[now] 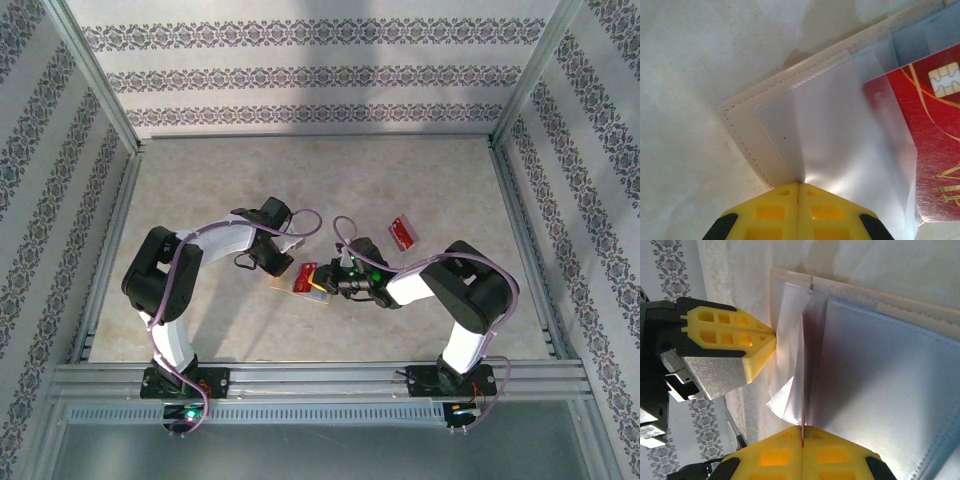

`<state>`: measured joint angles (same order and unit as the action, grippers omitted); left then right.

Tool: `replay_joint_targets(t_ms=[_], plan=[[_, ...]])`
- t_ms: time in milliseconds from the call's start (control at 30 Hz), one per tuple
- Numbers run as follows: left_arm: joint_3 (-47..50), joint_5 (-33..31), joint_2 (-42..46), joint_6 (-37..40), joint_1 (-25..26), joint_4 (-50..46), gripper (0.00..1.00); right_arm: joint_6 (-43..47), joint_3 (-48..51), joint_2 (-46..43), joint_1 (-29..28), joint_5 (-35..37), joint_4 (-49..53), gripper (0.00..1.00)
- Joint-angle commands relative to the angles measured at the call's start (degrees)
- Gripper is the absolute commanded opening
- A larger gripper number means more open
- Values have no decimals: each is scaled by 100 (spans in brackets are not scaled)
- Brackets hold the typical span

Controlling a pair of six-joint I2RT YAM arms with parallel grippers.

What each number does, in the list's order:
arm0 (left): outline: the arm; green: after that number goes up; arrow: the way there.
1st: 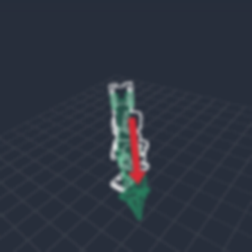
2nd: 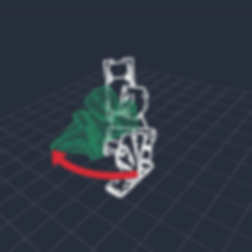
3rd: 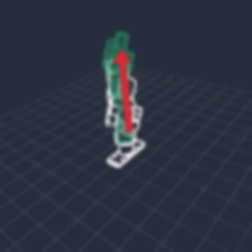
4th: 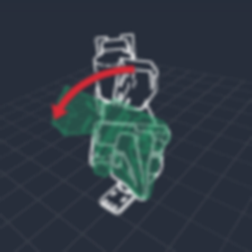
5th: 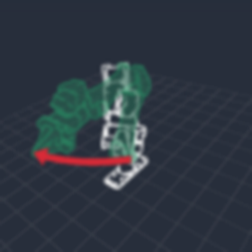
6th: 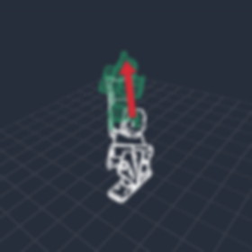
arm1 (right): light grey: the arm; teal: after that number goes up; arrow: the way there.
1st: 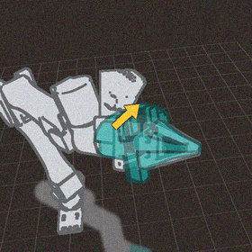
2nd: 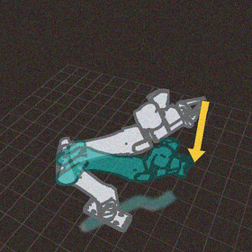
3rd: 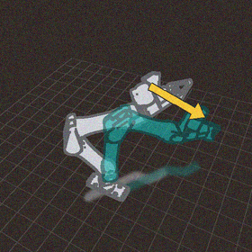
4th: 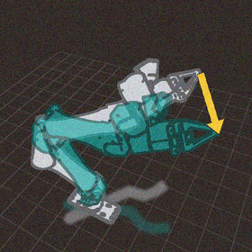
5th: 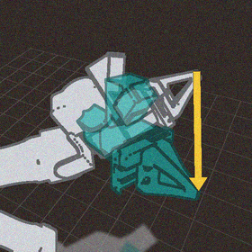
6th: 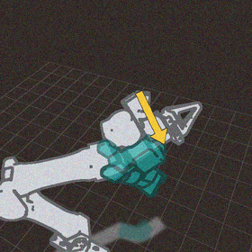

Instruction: Put the credit cards into the card holder

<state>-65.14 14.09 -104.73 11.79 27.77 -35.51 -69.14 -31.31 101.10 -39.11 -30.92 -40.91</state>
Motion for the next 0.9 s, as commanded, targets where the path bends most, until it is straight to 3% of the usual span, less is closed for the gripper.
replay_joint_targets(t_ms=[0, 867], plan=[[190, -199, -55, 60, 36, 101, 0, -25, 33, 87, 55, 68, -462, 0], [171, -211, -54, 59, 36, 93, 0, -931, 342, 590, -19, 267, -2261, 0]])
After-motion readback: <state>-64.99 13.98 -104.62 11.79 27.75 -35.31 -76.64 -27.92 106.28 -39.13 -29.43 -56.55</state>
